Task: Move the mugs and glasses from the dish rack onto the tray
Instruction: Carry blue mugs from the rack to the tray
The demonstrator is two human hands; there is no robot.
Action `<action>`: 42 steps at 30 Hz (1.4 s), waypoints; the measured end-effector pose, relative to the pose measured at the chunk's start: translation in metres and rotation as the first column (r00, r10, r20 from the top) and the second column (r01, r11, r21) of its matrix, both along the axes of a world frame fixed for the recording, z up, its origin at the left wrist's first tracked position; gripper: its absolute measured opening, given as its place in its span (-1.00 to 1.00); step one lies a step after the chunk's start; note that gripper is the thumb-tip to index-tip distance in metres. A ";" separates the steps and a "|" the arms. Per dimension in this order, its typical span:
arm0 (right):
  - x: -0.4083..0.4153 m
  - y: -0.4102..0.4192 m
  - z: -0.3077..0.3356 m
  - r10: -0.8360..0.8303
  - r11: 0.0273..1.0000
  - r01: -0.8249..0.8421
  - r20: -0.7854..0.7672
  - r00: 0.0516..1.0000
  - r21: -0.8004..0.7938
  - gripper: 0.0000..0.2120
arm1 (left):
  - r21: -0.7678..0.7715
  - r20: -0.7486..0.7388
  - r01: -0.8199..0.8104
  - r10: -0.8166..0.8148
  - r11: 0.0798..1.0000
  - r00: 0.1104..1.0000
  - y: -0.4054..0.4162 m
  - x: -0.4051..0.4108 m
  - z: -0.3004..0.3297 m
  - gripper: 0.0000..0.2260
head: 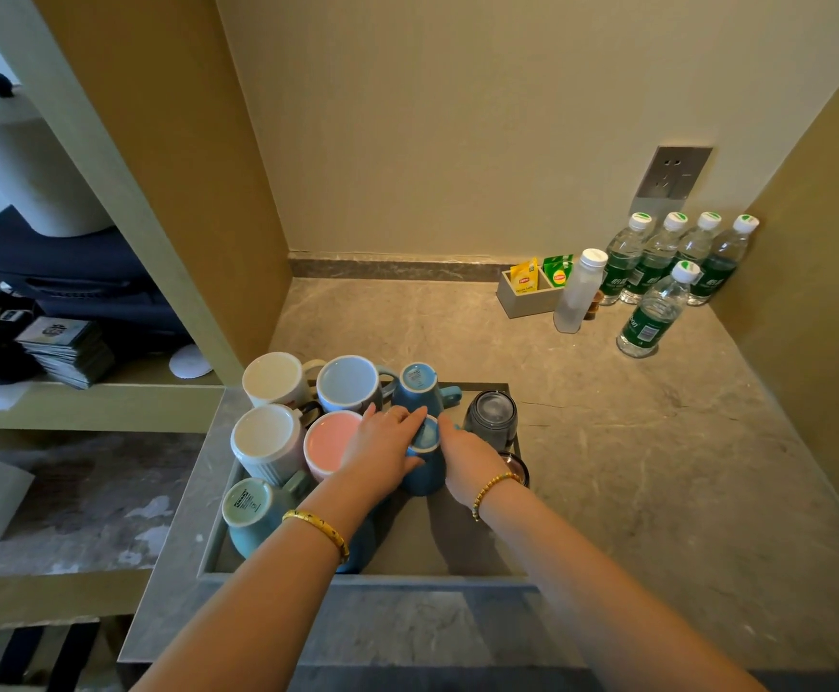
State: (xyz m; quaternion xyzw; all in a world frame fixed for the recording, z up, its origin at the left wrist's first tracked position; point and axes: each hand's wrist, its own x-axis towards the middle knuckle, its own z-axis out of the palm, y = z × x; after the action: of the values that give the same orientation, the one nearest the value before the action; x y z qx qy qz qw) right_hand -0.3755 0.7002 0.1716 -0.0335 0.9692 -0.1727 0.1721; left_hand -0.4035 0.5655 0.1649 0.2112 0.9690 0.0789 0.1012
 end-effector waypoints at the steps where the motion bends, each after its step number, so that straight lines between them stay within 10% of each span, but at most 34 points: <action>1: -0.001 0.000 0.002 -0.015 0.999 0.015 -0.002 1.000 -0.030 -0.46 | -0.008 -0.007 -0.006 0.006 1.000 1.000 -0.002 0.000 0.001 -0.37; 8: -0.007 -0.006 0.022 -0.086 0.984 0.033 -0.306 0.948 -0.175 -0.60 | 0.274 -0.057 -0.190 0.213 0.943 0.975 -0.039 0.009 0.032 -0.62; 18: 0.021 -0.150 0.045 0.213 0.882 -0.404 -0.561 0.800 -0.242 -0.71 | 0.562 -0.011 -0.471 0.576 0.680 0.817 -0.153 0.060 0.046 -0.79; 42: 0.191 -0.592 -0.101 0.827 0.553 -0.801 0.033 0.562 -0.231 -0.54 | 0.229 0.431 -0.973 0.900 -0.042 0.063 -0.564 0.344 -0.081 -0.65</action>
State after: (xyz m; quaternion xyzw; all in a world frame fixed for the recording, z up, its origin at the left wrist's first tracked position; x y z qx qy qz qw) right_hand -0.1844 0.1081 0.0704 -0.4828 0.8077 -0.1664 0.2946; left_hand -0.0598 0.0013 0.0835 -0.4955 0.7839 0.3723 0.0380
